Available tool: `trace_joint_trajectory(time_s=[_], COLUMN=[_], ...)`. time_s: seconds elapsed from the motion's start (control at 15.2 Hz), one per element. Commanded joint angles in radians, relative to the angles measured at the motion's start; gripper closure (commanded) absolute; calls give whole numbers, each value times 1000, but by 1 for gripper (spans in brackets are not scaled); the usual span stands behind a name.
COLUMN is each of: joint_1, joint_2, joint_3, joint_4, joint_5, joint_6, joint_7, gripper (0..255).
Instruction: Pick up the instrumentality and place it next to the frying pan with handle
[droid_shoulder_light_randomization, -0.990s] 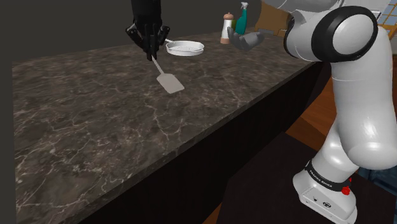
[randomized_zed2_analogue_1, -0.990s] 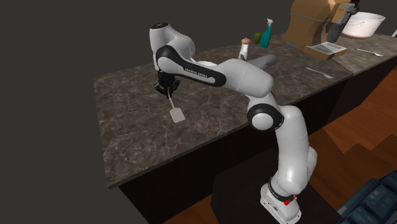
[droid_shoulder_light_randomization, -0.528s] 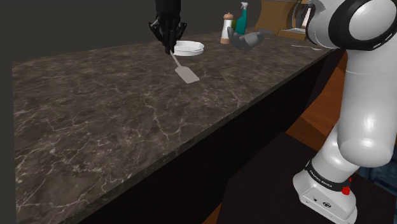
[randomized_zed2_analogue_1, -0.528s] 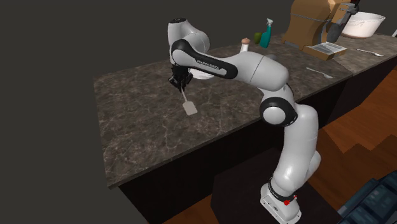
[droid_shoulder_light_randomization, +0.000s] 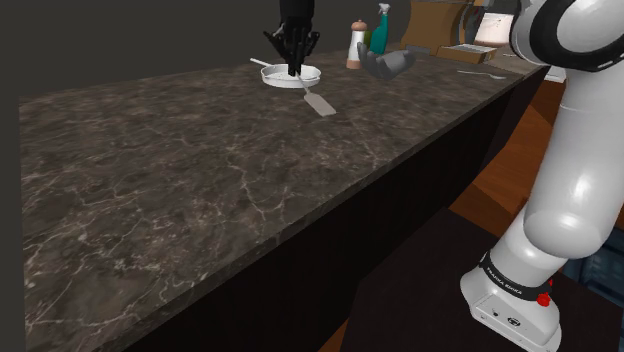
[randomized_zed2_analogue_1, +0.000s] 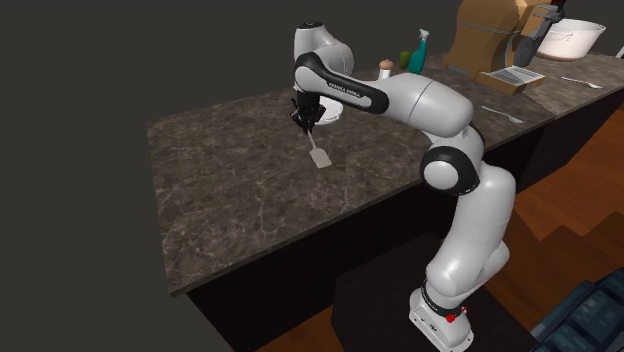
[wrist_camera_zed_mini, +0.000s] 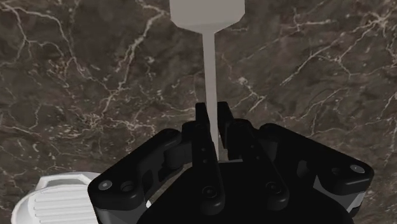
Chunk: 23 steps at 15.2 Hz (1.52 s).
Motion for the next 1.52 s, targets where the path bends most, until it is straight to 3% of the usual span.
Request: trace_joint_trajectory(time_s=[0.0,0.66,1.39,1.45], joint_1=[-45,-194,-317,-321], joint_2=[-29,-26,125,114], joint_3=[-17,-99,-172,-171], joint_4=[-36,-25,200,168], joint_5=[19,51,45,47], joint_6=[12,13,-60,-39], joint_7=[-57,-283,-496,-497], gripper=[255,255,255,255])
